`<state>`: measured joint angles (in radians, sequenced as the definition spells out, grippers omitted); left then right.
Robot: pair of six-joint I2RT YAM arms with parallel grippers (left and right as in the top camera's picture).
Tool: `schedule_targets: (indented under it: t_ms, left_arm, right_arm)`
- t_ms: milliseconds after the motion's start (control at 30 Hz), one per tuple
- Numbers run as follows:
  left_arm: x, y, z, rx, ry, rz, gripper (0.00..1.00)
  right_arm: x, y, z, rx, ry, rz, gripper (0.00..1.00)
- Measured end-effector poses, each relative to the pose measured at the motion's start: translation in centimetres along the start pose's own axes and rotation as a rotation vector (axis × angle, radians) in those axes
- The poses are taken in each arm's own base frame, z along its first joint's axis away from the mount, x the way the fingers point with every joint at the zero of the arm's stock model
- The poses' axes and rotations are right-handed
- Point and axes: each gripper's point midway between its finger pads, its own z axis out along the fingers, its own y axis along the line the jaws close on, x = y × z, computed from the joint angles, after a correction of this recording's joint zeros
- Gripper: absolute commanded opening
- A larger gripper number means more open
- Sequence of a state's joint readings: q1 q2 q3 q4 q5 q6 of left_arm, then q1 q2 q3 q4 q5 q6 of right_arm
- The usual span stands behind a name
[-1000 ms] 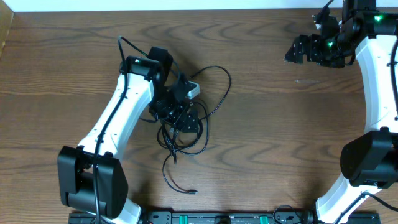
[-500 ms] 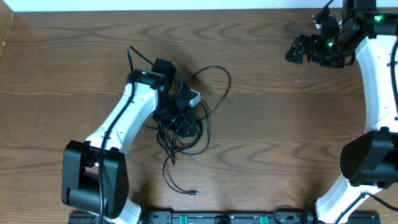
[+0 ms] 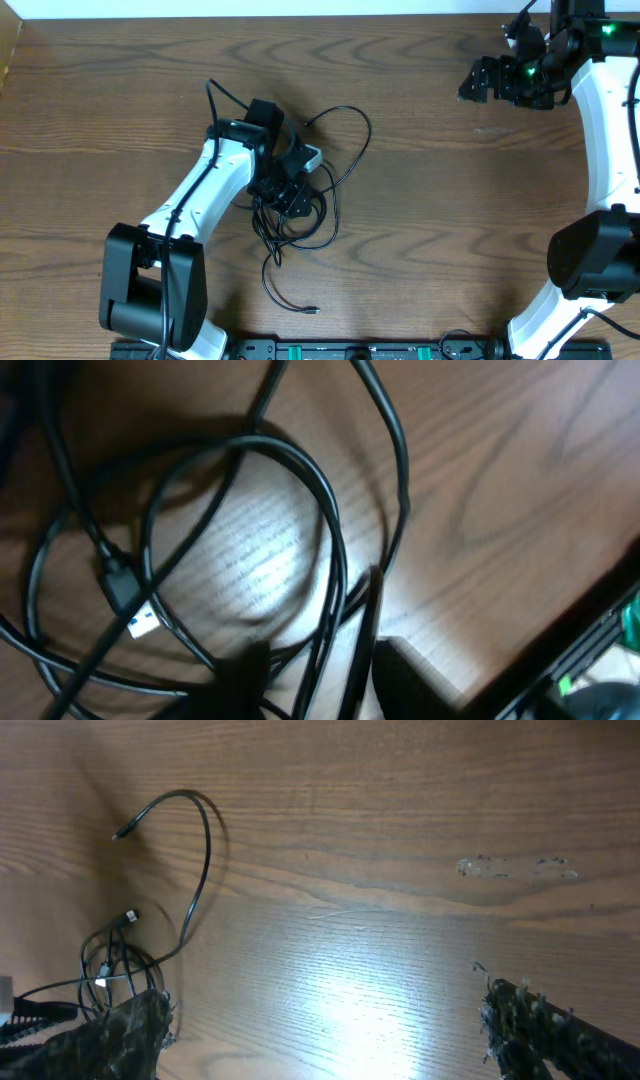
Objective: Untangle cables
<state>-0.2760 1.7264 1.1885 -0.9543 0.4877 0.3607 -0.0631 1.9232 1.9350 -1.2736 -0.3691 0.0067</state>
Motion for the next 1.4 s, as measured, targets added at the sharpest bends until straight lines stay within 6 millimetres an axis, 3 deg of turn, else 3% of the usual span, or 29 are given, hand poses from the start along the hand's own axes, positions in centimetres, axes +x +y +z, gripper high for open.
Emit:
schedule_targets:
  t_ms: [167,333,467,567,733,933,1067,1400]
  left_arm:
    - [-1.8,0.0,-1.1,-0.014,-0.053,-0.045,0.07]
    - [-6.2,-0.8,-5.5,-0.047,-0.207,-0.047,0.07]
    - [-9.5,-3.7,-12.7,-0.053,-0.421,0.005,0.07]
    - [-11.4,-7.1,-19.2,-0.035,-0.629,0.074,0.07]
    - [-11.2,-12.1,-28.0,-0.009,-0.932,0.173,0.07]
    - [-9.5,-16.6,-36.0,-0.005,-1.213,0.292,0.08]
    - [-8.8,-17.5,-37.6,-0.003,-1.271,0.317,0.07]
    - [-11.5,-14.3,-34.8,-0.023,-1.191,0.187,0.07]
  right_arm:
    - [0.0,0.0,0.0,-0.001,-0.001,0.0,0.97]
    - [-0.4,0.7,0.1,-0.03,-0.014,-0.01,0.95]
    - [-0.6,2.4,0.5,-0.057,-0.021,-0.049,0.96]
    - [-0.7,5.0,1.2,-0.083,-0.026,-0.111,0.97]
    - [-0.4,8.9,2.2,-0.123,-0.028,-0.201,0.96]
    - [-0.2,12.3,2.8,-0.184,-0.042,-0.273,0.94]
    - [-0.1,14.7,2.7,-0.263,-0.055,-0.311,0.91]
    - [1.6,18.0,1.5,-0.471,-0.018,-0.395,0.9]
